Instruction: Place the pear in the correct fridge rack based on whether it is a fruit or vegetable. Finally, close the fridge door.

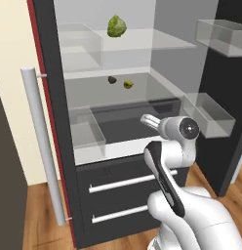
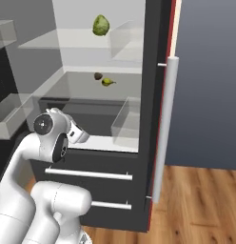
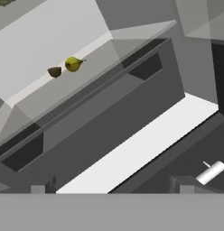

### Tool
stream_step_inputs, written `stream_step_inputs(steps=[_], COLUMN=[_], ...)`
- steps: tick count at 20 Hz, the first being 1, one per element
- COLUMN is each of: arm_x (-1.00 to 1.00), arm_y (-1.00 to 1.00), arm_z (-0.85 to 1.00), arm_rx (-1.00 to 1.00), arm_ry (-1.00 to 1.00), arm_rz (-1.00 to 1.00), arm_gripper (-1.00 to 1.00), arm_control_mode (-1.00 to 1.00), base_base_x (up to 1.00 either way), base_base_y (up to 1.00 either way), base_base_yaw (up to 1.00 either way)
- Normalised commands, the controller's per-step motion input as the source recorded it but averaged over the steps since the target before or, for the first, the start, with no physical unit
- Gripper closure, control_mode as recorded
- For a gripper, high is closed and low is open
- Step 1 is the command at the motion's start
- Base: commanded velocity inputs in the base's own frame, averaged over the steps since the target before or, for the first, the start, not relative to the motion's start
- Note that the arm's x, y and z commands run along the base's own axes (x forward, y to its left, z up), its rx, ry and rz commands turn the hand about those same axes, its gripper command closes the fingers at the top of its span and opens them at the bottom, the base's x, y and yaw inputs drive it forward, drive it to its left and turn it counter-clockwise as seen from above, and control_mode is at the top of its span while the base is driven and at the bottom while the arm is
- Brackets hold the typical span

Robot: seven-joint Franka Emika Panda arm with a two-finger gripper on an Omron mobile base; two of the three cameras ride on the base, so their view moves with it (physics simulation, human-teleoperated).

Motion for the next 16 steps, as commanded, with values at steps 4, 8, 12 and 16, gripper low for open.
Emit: stream_step_inputs(steps=[4, 8, 12, 16], arm_x=[0.0, 0.0, 0.0, 0.0], arm_y=[0.0, 0.0, 0.0, 0.0], arm_z=[0.0, 0.0, 0.0, 0.0], arm_rx=[0.0, 0.0, 0.0, 0.0], arm_ry=[0.0, 0.0, 0.0, 0.0], arm_rz=[0.0, 0.0, 0.0, 0.0], arm_gripper=[-1.0, -1.0, -1.0, -1.0], arm_control_mode=[1.0, 1.0, 1.0, 1.0], base_base_x=[-0.48, -0.43, -0.4, -0.08], base_base_y=[0.06, 0.05, 0.04, 0.05], base_base_yaw=[0.01, 0.01, 0.0, 0.03])
